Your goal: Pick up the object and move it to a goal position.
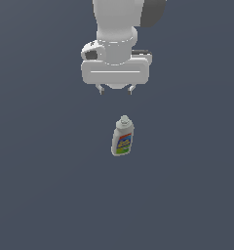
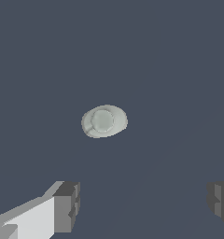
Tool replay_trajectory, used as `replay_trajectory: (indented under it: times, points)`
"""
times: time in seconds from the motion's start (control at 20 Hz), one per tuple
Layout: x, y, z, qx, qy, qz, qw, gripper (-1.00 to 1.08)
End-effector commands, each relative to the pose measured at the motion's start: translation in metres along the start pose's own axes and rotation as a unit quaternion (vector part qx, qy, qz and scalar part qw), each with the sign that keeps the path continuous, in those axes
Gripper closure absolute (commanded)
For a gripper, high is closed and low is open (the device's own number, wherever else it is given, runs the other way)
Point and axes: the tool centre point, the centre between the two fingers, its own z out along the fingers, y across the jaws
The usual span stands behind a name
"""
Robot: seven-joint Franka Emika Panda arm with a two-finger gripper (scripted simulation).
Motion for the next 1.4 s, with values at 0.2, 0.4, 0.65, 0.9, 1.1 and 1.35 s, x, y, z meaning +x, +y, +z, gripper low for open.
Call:
replay_trajectory:
  times: [0.2, 0.4, 0.65, 0.9, 1.1, 1.35]
  points:
    - [0.003, -0.002, 0.003, 0.0, -0.001, 0.039, 0.9992, -0.92]
    - [0.006, -0.003, 0.006, 0.001, -0.002, 0.075, 0.9972, -0.92]
    - [0.01, -0.005, 0.01, 0.001, -0.004, 0.133, 0.9911, -0.92]
    - [0.015, -0.008, 0.015, 0.0, -0.006, 0.194, 0.981, -0.92]
    - [0.019, -0.01, 0.019, 0.0, -0.007, 0.242, 0.9702, -0.92]
    - [0.023, -0.012, 0.024, -0.002, -0.009, 0.302, 0.9533, -0.92]
